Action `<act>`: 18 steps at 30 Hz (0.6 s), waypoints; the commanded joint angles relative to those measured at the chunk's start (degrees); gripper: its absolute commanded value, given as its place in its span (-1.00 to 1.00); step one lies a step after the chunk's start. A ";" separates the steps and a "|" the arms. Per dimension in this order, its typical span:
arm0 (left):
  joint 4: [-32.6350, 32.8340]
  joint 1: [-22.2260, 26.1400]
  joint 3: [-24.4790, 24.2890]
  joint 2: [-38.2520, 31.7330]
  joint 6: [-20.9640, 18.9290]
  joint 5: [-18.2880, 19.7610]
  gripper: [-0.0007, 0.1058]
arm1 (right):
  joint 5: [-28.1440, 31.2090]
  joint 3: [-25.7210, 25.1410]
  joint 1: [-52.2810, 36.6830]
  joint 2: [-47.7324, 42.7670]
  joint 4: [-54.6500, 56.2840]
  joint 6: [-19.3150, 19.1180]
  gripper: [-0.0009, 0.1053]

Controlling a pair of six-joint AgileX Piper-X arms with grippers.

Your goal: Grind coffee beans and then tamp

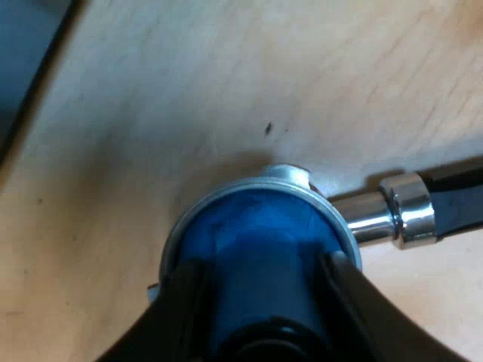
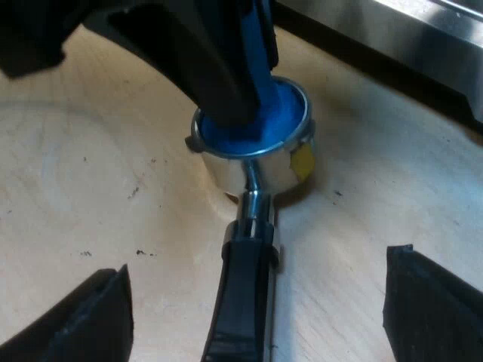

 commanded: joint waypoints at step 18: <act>1.81 -1.82 3.10 4.02 0.01 -3.33 -0.98 | 0.05 0.01 -0.24 -0.05 -0.45 -0.08 0.33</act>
